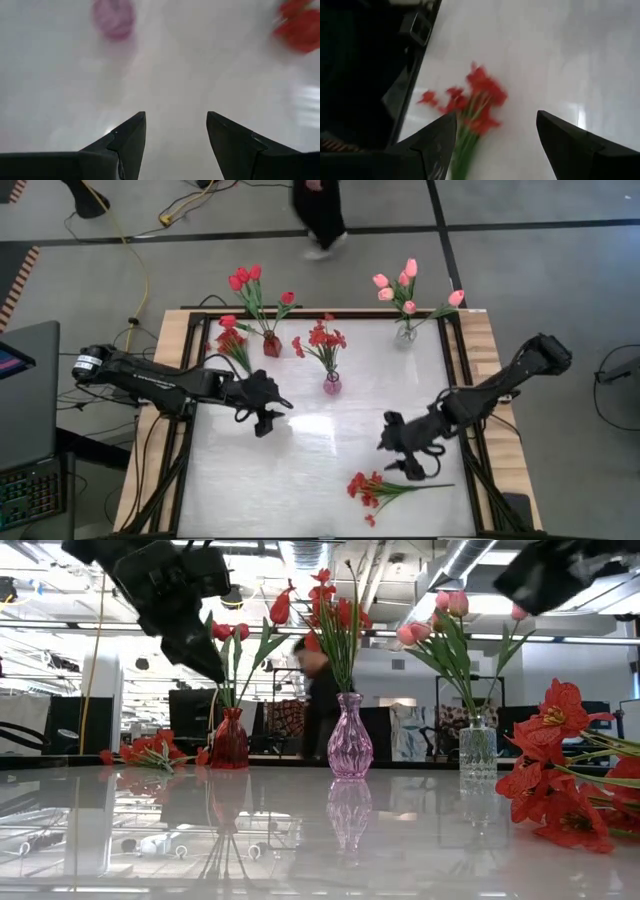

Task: Sort flowers into vase by color
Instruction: Put the orange flowers into the purple vase

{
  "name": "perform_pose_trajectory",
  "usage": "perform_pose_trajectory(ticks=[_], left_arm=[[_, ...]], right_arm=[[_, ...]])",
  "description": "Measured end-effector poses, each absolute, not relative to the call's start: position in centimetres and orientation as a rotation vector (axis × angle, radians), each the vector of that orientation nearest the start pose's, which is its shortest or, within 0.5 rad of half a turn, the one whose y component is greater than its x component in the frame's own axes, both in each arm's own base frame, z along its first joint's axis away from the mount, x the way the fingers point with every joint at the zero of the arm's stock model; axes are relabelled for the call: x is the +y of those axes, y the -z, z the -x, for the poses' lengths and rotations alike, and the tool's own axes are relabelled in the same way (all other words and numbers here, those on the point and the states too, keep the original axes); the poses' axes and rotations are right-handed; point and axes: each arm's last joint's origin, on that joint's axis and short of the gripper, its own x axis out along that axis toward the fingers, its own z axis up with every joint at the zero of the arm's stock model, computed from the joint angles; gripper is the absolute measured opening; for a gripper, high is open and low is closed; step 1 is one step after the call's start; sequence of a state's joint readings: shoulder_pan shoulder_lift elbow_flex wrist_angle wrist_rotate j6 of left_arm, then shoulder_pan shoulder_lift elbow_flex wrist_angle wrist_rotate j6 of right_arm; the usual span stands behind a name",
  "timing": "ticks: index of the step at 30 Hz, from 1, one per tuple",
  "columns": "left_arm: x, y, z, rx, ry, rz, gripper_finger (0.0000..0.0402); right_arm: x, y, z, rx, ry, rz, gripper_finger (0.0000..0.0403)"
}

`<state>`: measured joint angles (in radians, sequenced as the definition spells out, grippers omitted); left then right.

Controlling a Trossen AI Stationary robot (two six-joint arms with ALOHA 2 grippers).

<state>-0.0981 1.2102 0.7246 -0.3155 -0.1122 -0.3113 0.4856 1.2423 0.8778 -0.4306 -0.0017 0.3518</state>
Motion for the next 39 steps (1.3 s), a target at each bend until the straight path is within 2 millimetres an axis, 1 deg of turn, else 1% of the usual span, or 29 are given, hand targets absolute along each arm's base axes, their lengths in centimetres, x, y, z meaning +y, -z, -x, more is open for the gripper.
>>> perform_pose_trajectory(ticks=[3,5,8,9,11,13,15,17,19,23,25,28,30,34,39], left_arm=[[-2.2,-23.1,-23.3,0.892,-0.185,0.169,0.0196],[-2.3,-23.4,-22.8,0.965,-0.206,0.137,0.0196],[-1.9,-22.7,-21.6,1.073,-0.33,0.123,0.0196],[-1.6,-22.3,-21.2,1.108,-0.389,0.155,0.0196],[-0.7,-21.7,-20.5,1.146,-0.529,0.276,0.0196],[0.2,-21.3,-20.3,1.09,-0.693,0.401,0.0196],[0.9,-21.1,-20.0,1.04,-0.801,0.471,0.0196],[1.5,-20.9,-20.0,1.005,-0.863,0.542,0.0196],[2.1,-20.4,-19.9,1.014,-0.911,0.596,0.0196],[2.9,-19.0,-19.8,1.079,-0.945,0.658,0.0196],[3.5,-18.5,-19.9,1.08,-0.998,0.662,0.0196],[4.5,-18.1,-19.6,1.014,-1.146,0.684,0.0196],[5.2,-17.9,-19.4,0.987,-1.201,0.725,0.0196],[6.3,-17.0,-18.9,0.87,-1.319,0.862,0.0196],[7.1,-15.7,-18.9,0.681,-1.357,1.003,0.0196]], right_arm=[[13.4,-25.4,-21.9,0.942,-0.315,-0.163,0.0302],[14.4,-25.2,-21.6,1.017,-0.297,-0.178,0.0302],[15.5,-24.9,-21.2,1.109,-0.259,-0.202,0.0302],[15.8,-24.8,-21.2,1.132,-0.248,-0.21,0.0302],[16.3,-24.6,-21.1,1.168,-0.218,-0.234,0.0302],[16.5,-24.2,-21.1,1.2,-0.172,-0.277,0.0302],[16.6,-23.9,-21.3,1.215,-0.131,-0.326,0.0302],[16.5,-23.8,-21.4,1.227,-0.109,-0.346,0.0302],[16.5,-23.6,-21.4,1.234,-0.105,-0.339,0.0302],[16.5,-23.5,-21.2,1.252,-0.114,-0.301,0.0302],[16.5,-23.4,-20.9,1.267,-0.11,-0.287,0.0302],[16.7,-23.4,-20.6,1.28,-0.115,-0.267,0.0302],[16.9,-23.4,-20.4,1.286,-0.125,-0.253,0.0302],[17.2,-23.3,-20.0,1.298,-0.143,-0.222,0.0301],[17.6,-23.3,-19.7,1.267,-0.175,-0.136,0.0301]])
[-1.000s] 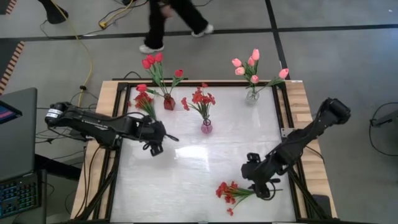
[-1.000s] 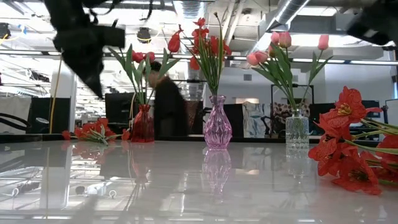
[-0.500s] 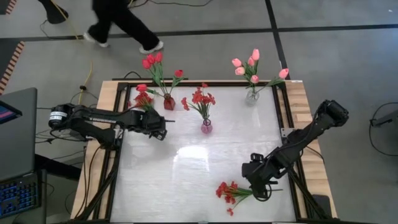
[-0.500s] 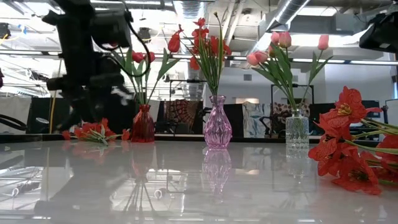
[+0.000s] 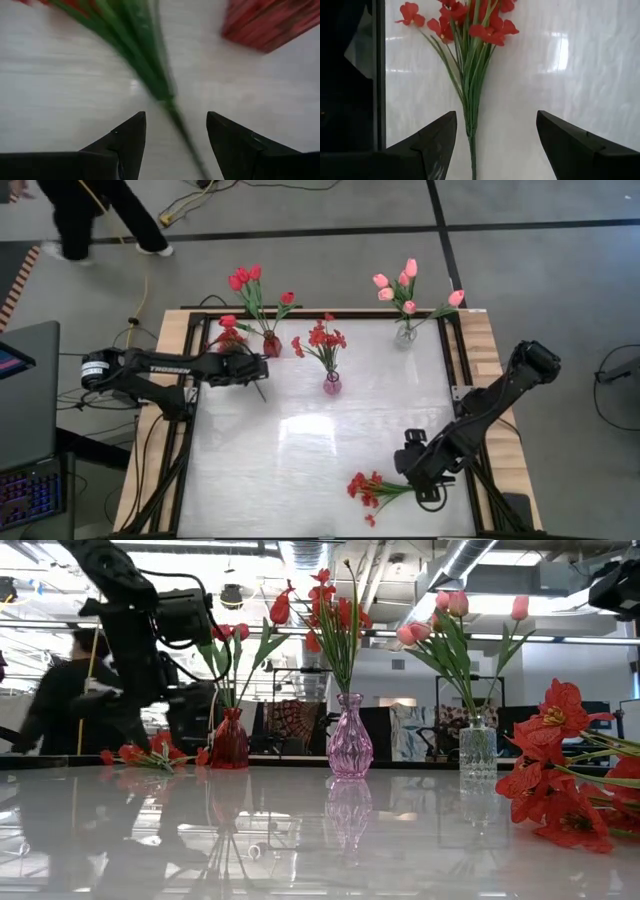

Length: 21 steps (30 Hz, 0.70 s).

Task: Sort flowers into vase by color
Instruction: Put the orange flowers into the purple vase

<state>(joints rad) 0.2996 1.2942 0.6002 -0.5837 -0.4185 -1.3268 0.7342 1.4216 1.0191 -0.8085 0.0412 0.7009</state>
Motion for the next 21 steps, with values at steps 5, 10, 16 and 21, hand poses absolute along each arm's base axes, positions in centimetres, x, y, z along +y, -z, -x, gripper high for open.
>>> perform_pose_trajectory(ticks=[5,10,16,21], left_arm=[[7.2,-15.0,-19.2,0.562,-1.333,1.059,0.0196],[7.1,-14.4,-18.7,0.557,-1.379,1.074,0.0196],[7.0,-13.4,-17.7,0.564,-1.424,1.062,0.0196],[6.9,-12.7,-17.3,0.593,-1.407,1.029,0.0196]], right_arm=[[18.0,-23.3,-19.3,1.258,-0.203,-0.092,0.0301],[18.3,-23.3,-19.0,1.253,-0.219,-0.07,0.0301],[18.4,-23.4,-18.8,1.229,-0.202,-0.045,0.0301],[18.4,-23.4,-18.9,1.224,-0.191,-0.049,0.0301]])
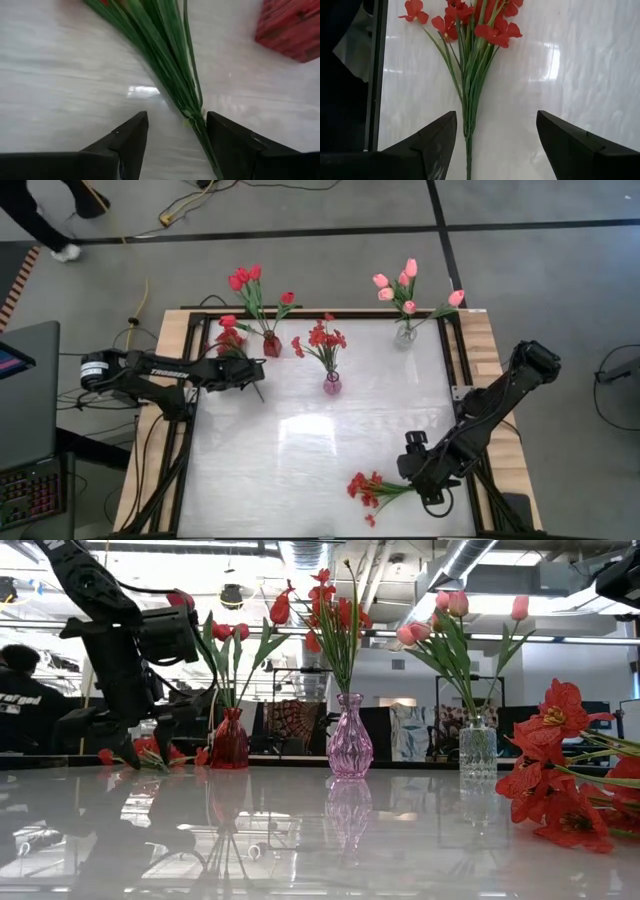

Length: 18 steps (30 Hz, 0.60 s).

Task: Sort flowers into vase by color
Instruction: Put the orange flowers into the purple vase

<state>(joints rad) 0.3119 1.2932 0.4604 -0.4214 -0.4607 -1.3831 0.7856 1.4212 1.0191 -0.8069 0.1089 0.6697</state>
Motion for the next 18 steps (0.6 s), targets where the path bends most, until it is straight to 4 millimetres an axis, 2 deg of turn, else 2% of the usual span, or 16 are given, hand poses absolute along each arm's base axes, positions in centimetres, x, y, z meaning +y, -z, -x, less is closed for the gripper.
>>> perform_pose_trajectory(ticks=[4,7,18], left_arm=[[6.9,-12.5,-17.0,0.618,-1.4,0.993,0.019],[6.8,-12.4,-17.0,0.646,-1.388,0.964,0.0169],[6.6,-12.3,-16.6,0.712,-1.39,0.902,0.0027]], right_arm=[[18.3,-23.4,-19.0,1.221,-0.182,-0.055,0.0301],[18.1,-23.4,-19.3,1.219,-0.172,-0.065,0.0301],[17.3,-23.4,-20.0,1.218,-0.127,-0.111,0.0302]])
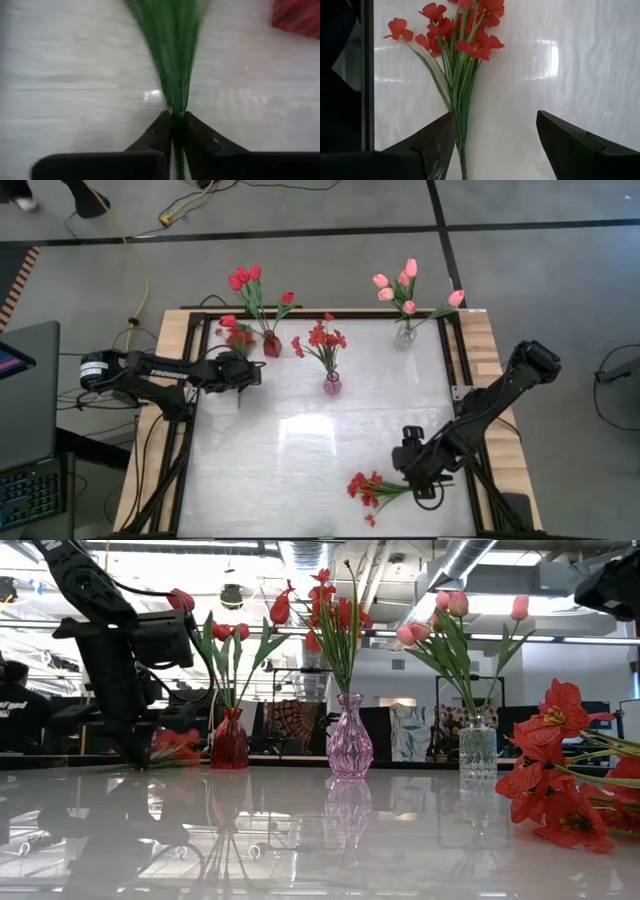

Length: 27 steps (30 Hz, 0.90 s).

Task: Sort flowers into vase by color
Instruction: Put the orange flowers into the purple vase

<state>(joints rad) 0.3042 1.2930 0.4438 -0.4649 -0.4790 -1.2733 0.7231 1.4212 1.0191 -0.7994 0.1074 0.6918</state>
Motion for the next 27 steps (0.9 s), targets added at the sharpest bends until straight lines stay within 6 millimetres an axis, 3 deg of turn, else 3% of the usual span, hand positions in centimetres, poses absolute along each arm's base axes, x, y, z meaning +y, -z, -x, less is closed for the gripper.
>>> perform_pose_trajectory(ticks=[5,9,20,27], left_arm=[[5.7,-12.2,-16.6,0.751,-1.373,0.863,0.0009],[3.8,-12.5,-16.8,0.72,-1.333,0.859,0.0005],[-0.3,-15.0,-16.4,0.434,-1.193,0.891,0.0003],[-3.6,-17.4,-16.8,0.223,-0.925,0.911,0.0003]], right_arm=[[17.3,-23.4,-20.0,1.223,-0.113,-0.137,0.0302],[17.5,-23.4,-19.8,1.228,-0.089,-0.18,0.0302],[18.6,-23.4,-18.8,1.24,-0.077,-0.232,0.0302],[19.0,-23.4,-18.4,1.244,-0.072,-0.254,0.0302]])
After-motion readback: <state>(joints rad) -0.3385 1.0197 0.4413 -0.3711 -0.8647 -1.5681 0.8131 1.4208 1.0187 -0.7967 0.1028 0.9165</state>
